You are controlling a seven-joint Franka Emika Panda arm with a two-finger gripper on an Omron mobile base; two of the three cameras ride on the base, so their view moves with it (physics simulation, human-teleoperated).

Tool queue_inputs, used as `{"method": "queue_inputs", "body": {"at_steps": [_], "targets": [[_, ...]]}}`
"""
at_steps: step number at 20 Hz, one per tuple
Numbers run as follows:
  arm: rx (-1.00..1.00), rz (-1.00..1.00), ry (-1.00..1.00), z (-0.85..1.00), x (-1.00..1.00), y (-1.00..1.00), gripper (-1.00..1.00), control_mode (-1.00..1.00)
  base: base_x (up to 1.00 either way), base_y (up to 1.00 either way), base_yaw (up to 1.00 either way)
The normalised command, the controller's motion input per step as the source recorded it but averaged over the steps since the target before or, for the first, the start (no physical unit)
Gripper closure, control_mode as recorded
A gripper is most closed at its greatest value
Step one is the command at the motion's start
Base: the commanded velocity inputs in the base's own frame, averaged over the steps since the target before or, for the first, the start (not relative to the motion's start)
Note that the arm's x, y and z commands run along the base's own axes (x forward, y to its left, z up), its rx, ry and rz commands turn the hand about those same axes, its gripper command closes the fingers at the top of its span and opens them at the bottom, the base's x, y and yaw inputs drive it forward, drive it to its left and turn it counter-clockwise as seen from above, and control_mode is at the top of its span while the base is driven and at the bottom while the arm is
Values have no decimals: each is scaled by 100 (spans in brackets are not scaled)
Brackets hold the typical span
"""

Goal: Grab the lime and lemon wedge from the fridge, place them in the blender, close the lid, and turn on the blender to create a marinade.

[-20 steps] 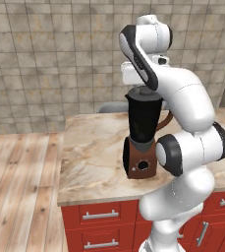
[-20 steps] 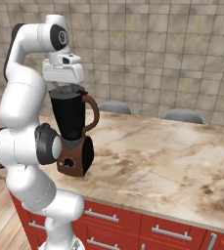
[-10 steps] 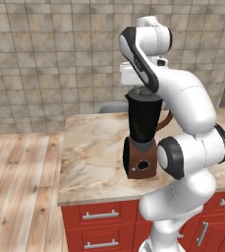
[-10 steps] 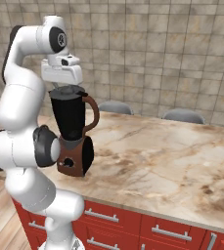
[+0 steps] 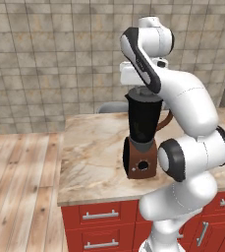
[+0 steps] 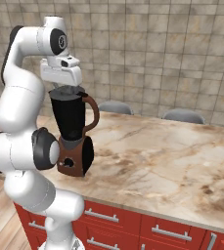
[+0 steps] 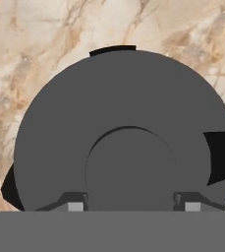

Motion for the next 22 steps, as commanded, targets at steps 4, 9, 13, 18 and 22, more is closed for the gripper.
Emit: {"method": "queue_inputs", "body": {"at_steps": [4, 9, 13, 18, 22], "targets": [[0, 0, -4, -42, 0, 0, 100, -100, 0, 0, 0], [0, 0, 0, -56, 0, 1, 100, -100, 0, 0, 0], [0, 0, 0, -58, -13, 2, 100, -100, 0, 0, 0], [3, 0, -1, -11, 0, 0, 100, -100, 0, 0, 0], [0, 4, -3, -4, 0, -2, 100, -100, 0, 0, 0]]}}
